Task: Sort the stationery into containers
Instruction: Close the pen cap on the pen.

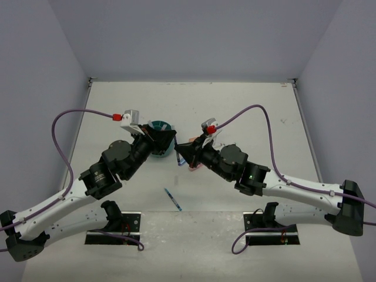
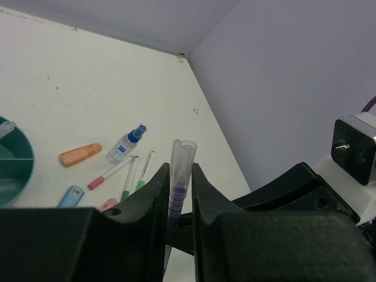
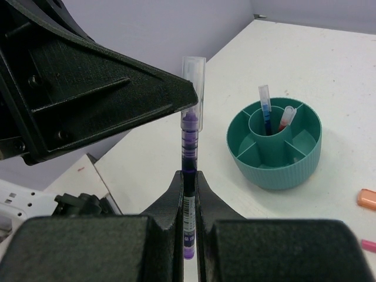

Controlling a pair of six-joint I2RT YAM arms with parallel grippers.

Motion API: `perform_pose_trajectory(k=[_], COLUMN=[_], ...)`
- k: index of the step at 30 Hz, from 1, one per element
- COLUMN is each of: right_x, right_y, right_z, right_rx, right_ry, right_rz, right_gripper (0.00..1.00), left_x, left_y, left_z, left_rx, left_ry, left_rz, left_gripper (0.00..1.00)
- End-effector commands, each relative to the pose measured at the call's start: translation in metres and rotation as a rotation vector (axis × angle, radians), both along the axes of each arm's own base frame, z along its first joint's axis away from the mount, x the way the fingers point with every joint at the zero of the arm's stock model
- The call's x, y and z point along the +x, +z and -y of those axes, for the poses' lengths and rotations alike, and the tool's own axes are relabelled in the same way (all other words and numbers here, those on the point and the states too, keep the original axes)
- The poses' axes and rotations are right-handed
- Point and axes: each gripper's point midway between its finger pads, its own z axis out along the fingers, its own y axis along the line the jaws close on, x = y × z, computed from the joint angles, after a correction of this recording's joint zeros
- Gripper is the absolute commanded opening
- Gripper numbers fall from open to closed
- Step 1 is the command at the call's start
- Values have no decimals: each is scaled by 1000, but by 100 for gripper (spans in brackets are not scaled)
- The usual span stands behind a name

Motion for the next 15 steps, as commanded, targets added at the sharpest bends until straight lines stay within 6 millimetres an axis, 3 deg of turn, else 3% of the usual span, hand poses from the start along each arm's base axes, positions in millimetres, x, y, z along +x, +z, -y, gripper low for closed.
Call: perform_pose_trajectory(k=[1,6,11,15], right_x=[1,1,0,-1], right_y=[57,58,64,64], right_z=[-4,-4,-2,-1], right_rx=[145,148,156,147], right_ry=[14,14,15,21], right_rz=[103,103,115,116], right_gripper=[0,0,0,0], left_x=[-10,-12,-13,-14], left_y=[-19,-21,-26,-20], left_z=[9,14,16,13], left_rx=[68,77,87,76], left_ry=[-72,-100,-112,-109], left_rz=[-26,-20,-25,-4], left_gripper=[20,30,31,12])
